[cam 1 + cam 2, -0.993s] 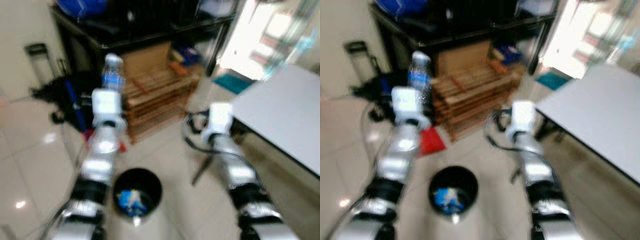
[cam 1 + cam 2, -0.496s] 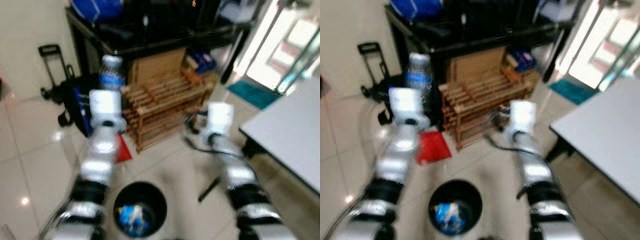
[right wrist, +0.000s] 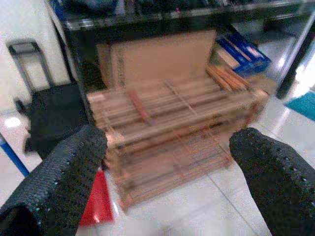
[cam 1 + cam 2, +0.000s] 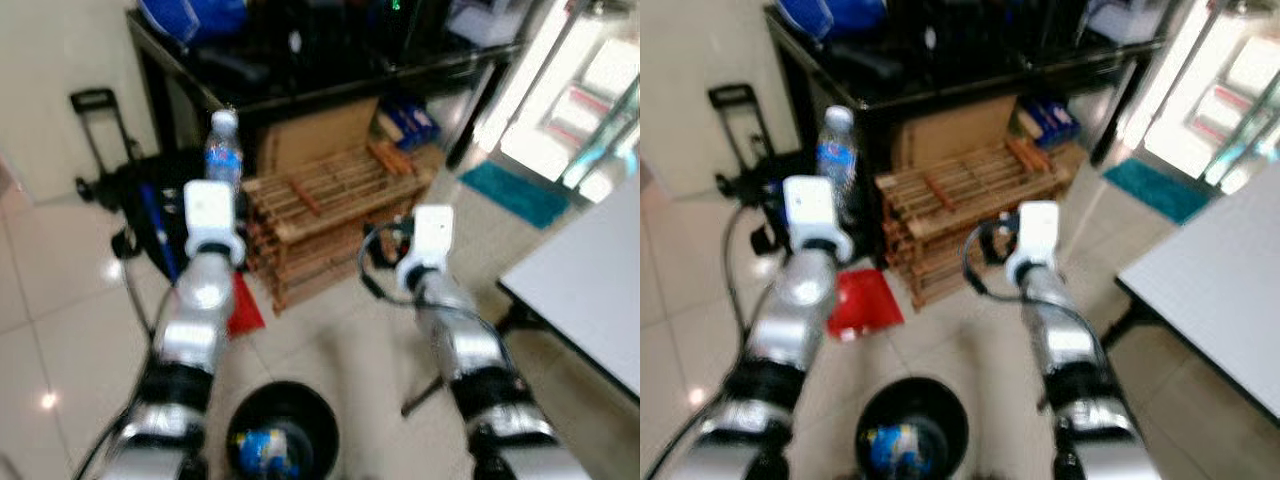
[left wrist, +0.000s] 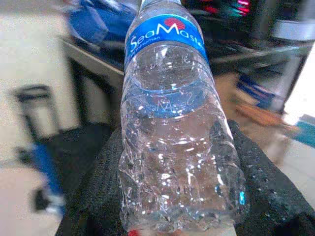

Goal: Picking trash to rubbish bin

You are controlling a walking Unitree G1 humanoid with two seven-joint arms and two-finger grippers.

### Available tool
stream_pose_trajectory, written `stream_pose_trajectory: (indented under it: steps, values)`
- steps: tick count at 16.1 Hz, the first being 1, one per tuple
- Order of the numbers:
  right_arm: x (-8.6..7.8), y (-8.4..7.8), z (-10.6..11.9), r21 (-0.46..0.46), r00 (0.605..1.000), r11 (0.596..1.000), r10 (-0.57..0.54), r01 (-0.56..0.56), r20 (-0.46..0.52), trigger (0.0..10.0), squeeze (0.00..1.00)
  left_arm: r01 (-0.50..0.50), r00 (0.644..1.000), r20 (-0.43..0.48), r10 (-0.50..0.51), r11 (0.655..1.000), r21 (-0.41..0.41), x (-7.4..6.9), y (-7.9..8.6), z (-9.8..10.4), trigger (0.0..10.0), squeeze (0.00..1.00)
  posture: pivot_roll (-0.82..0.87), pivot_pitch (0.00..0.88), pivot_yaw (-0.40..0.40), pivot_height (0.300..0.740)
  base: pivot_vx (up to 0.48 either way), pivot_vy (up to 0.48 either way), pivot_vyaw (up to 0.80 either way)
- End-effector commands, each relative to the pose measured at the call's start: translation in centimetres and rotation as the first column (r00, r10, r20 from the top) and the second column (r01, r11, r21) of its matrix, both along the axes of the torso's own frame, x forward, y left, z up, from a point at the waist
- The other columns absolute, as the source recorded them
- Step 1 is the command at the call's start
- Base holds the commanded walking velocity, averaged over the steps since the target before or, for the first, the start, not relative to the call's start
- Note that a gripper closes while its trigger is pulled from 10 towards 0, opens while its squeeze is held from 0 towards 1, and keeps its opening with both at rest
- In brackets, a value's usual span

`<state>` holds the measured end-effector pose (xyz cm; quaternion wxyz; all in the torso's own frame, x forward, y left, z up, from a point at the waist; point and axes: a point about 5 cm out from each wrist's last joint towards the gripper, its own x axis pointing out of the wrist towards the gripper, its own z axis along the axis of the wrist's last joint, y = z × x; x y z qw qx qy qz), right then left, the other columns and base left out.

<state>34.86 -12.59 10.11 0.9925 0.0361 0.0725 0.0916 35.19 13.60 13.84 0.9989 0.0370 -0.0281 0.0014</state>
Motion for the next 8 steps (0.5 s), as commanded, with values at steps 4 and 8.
stream_pose_trajectory:
  steps: [4,8]
  values:
    - [-2.2,-0.8,-4.9,-0.128,0.95,0.974,0.148,-0.189,-0.273,10.0,0.0,0.146,0.956,-0.257,-0.142,0.989,-0.004,-1.6,-0.7,-6.2,10.0,0.0,0.03,0.051,-0.101,0.74,0.0,0.0,0.0]
    - [-4.2,-1.7,-7.2,-0.108,0.882,0.95,0.226,-0.294,-0.413,10.0,0.0,0.231,0.861,-0.464,-0.207,0.973,-0.005,-4.1,-0.6,-11.5,10.0,0.0,0.01,0.064,-0.1,0.74,0.0,0.0,0.0]
